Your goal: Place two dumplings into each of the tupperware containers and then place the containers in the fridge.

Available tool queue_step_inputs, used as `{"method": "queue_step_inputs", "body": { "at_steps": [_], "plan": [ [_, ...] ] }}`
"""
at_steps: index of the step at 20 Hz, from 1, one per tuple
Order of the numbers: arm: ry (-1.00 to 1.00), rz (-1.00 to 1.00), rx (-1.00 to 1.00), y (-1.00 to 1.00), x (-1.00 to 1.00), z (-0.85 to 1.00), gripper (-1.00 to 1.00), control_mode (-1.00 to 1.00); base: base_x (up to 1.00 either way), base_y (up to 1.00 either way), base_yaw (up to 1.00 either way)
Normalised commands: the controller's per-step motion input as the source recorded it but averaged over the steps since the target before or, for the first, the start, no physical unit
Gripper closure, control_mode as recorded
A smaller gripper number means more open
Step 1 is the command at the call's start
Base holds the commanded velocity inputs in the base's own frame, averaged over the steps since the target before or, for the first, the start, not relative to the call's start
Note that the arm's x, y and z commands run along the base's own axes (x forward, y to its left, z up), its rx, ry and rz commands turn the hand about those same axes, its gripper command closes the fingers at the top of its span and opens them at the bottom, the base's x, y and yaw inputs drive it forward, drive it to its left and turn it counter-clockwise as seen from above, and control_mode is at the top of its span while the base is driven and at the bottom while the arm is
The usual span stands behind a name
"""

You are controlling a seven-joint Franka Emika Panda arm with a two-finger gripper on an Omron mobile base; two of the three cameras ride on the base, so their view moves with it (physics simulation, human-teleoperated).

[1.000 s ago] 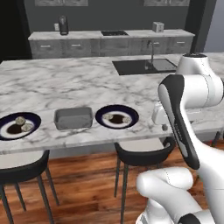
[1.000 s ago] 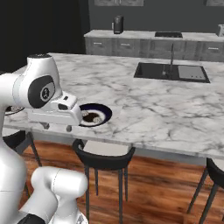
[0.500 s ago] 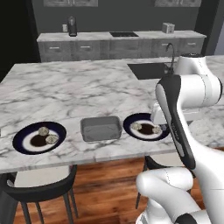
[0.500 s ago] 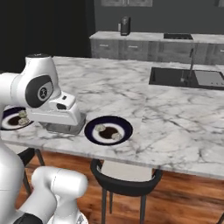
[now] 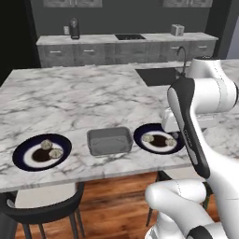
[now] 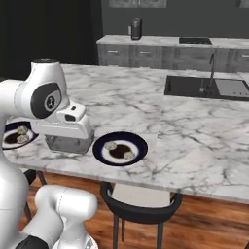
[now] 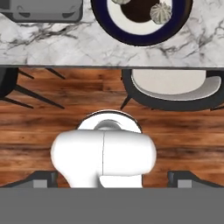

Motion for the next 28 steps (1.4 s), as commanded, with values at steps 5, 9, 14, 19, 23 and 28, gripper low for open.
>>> {"method": "queue_step_inputs", "body": {
  "at_steps": [5,9,14,19,23,28],
  "plan": [
    [0.0,0.0,0.0,0.0,0.0,0.0,-1.0,1.0,-0.02,0.66,0.27],
    [0.0,0.0,0.0,0.0,0.0,0.0,-1.0,1.0,0.52,0.27,0.1],
    [0.0,0.0,0.0,0.0,0.0,0.0,-1.0,1.0,0.67,0.47,-0.04],
    [0.0,0.0,0.0,0.0,0.0,0.0,-1.0,1.0,0.54,0.37,-0.07],
    [0.0,0.0,0.0,0.0,0.0,0.0,-1.0,1.0,0.04,0.0,0.0],
    [0.0,-0.05,0.0,-0.01,0.13,-0.04,-1.0,-1.0,0.0,0.0,0.0]
  ]
}}
